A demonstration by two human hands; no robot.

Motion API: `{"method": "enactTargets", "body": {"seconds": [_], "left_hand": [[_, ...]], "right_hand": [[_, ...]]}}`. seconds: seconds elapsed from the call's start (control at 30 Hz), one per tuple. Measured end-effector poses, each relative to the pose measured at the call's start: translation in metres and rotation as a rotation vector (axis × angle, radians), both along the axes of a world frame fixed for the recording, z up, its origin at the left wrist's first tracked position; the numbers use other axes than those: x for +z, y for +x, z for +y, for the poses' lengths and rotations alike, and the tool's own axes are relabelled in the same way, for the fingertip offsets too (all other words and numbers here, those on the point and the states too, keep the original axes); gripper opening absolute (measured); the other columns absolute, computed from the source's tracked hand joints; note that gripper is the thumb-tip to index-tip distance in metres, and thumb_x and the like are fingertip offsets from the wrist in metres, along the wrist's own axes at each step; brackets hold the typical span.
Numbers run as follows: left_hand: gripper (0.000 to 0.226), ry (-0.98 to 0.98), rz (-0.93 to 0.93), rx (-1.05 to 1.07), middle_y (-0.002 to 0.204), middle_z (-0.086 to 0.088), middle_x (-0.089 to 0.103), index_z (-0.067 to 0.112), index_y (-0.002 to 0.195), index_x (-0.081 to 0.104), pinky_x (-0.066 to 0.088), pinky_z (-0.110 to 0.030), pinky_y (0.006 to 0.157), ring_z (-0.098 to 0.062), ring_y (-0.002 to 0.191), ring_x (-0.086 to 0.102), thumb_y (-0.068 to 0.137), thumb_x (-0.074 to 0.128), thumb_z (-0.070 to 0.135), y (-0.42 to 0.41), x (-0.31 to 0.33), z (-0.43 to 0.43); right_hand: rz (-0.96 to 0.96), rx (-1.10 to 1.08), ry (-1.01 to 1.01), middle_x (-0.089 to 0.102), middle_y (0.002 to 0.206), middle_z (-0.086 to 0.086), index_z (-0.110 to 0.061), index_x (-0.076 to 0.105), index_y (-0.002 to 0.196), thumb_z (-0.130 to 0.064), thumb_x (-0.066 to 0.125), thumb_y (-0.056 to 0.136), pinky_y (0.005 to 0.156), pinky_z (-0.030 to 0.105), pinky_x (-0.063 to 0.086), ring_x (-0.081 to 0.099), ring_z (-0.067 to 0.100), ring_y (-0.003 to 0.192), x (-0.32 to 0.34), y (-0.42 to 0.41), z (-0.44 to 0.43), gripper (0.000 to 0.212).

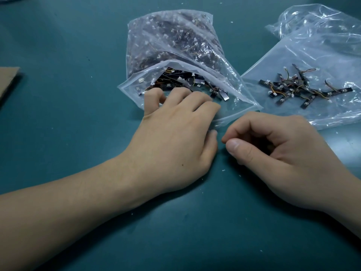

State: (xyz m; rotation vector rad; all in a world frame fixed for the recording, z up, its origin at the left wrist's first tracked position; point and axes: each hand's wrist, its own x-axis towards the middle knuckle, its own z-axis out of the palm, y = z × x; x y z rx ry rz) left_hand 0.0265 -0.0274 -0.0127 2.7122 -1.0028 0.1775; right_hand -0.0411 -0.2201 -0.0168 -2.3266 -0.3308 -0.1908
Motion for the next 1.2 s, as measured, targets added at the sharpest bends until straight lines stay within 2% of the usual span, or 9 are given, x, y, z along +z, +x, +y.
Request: {"method": "enactTargets", "body": {"seconds": [0.17,0.3,0.43,0.53,0.67,0.77,0.9,1.1,1.2], "left_hand": [[0.037,-0.193,-0.034,-0.049,0.1,0.018,0.066,0.034,0.119,0.062,0.025,-0.041,0.091,-0.017,0.105,0.056,0.086,0.061,0.015,0.0,-0.002,-0.001],[0.033,-0.336,-0.03,-0.094,0.096,0.016,0.062,0.032,0.111,0.066,0.026,-0.039,0.088,-0.015,0.096,0.054,0.088,0.063,0.009,0.001,-0.003,-0.002],[0.032,-0.506,-0.032,-0.197,0.095,0.018,0.061,0.026,0.112,0.068,0.033,-0.043,0.09,-0.007,0.096,0.058,0.087,0.068,0.007,0.001,-0.003,-0.004],[0.037,-0.585,0.083,-0.285,0.094,0.015,0.064,0.018,0.118,0.065,0.044,-0.037,0.089,-0.005,0.086,0.063,0.086,0.071,0.002,0.001,-0.006,-0.004],[0.042,-0.585,0.162,-0.337,0.095,0.009,0.063,0.015,0.123,0.061,0.045,-0.015,0.074,-0.012,0.079,0.061,0.086,0.071,-0.002,0.004,-0.006,-0.002],[0.041,-0.586,0.168,-0.334,0.097,0.008,0.061,0.016,0.125,0.059,0.045,-0.015,0.072,-0.011,0.077,0.059,0.087,0.074,0.009,0.003,-0.004,-0.001],[0.038,-0.568,0.216,-0.279,0.089,0.012,0.064,0.019,0.122,0.061,0.039,-0.01,0.066,-0.013,0.072,0.059,0.087,0.077,0.02,0.002,-0.002,-0.001],[0.013,-0.788,0.584,-0.219,0.075,0.012,0.068,0.017,0.105,0.07,0.044,-0.014,0.063,-0.002,0.064,0.061,0.092,0.07,0.016,0.011,0.0,-0.001],[0.017,-0.883,0.673,-0.232,0.077,-0.002,0.073,0.017,0.105,0.068,0.048,-0.017,0.066,-0.005,0.068,0.066,0.09,0.072,0.012,0.014,0.001,-0.002]], "right_hand": [[0.011,-0.011,-0.008,0.067,0.07,-0.01,-0.031,0.069,0.09,-0.03,0.067,0.093,0.056,0.027,0.047,0.063,0.017,0.06,0.001,0.0,-0.001,0.004],[-0.015,-0.031,0.01,0.066,0.069,-0.006,-0.031,0.067,0.09,-0.031,0.066,0.094,0.055,0.031,0.046,0.061,0.019,0.058,0.001,-0.001,0.001,0.004],[0.007,-0.118,0.211,0.064,0.065,0.007,-0.032,0.059,0.096,-0.048,0.06,0.09,0.05,0.037,0.046,0.053,0.024,0.051,0.001,-0.001,0.003,0.016],[0.01,-0.07,0.14,0.065,0.065,-0.001,-0.03,0.063,0.096,-0.044,0.053,0.095,0.052,0.027,0.045,0.058,0.018,0.055,0.003,0.0,0.003,0.017],[-0.001,-0.063,0.088,0.067,0.066,-0.008,-0.029,0.063,0.089,-0.038,0.051,0.098,0.056,0.013,0.041,0.062,0.01,0.059,0.005,0.001,0.004,0.018],[-0.052,-0.113,0.045,0.067,0.066,-0.01,-0.029,0.06,0.083,-0.037,0.051,0.1,0.054,0.011,0.038,0.061,0.01,0.055,0.002,0.002,0.005,0.021],[-0.065,-0.189,0.189,0.067,0.062,-0.006,-0.031,0.059,0.084,-0.04,0.05,0.101,0.049,0.016,0.039,0.056,0.016,0.047,0.0,0.003,0.003,0.021],[-0.036,-0.17,0.215,0.067,0.061,-0.007,-0.031,0.056,0.084,-0.039,0.048,0.103,0.049,0.016,0.041,0.055,0.016,0.046,0.0,0.004,0.003,0.022],[-0.022,-0.132,0.168,0.067,0.062,-0.008,-0.031,0.055,0.082,-0.039,0.047,0.103,0.051,0.017,0.041,0.056,0.016,0.049,0.001,0.003,0.002,0.023]]}}
